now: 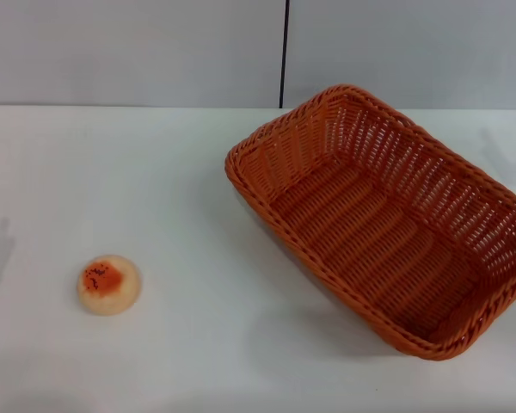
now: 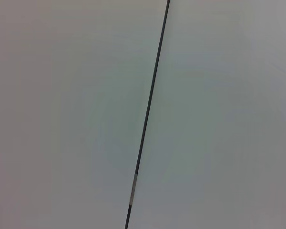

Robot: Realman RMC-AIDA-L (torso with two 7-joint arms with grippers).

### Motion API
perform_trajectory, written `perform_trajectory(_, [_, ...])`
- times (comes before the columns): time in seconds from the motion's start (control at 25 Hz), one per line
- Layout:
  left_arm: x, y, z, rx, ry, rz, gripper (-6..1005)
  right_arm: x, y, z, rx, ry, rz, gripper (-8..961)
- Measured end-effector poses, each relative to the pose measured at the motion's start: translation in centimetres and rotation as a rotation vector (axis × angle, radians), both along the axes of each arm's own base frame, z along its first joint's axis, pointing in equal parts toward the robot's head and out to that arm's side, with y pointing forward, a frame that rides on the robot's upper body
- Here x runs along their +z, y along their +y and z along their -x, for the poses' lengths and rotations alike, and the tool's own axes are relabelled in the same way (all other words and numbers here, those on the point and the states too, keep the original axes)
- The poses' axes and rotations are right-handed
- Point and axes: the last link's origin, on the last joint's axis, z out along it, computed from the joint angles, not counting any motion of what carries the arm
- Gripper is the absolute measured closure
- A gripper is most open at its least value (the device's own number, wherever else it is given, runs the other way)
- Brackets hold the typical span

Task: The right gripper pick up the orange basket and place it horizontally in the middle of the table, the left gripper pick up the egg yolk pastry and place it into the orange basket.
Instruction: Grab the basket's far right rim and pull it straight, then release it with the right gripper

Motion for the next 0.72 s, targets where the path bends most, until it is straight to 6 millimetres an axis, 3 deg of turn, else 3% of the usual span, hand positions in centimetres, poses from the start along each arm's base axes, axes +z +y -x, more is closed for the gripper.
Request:
perform_trajectory(0.52, [0.0, 0.1, 0.0, -0.001, 0.0, 0.0, 179, 0.3, 0.1, 0.0, 0.007, 0.004, 0.013, 231])
perform_trajectory(0.72, [0.0, 0.3, 0.0, -0.001, 0.002, 0.003, 181, 1.5, 0.9, 0.7, 0.06, -0.018, 0.225, 231])
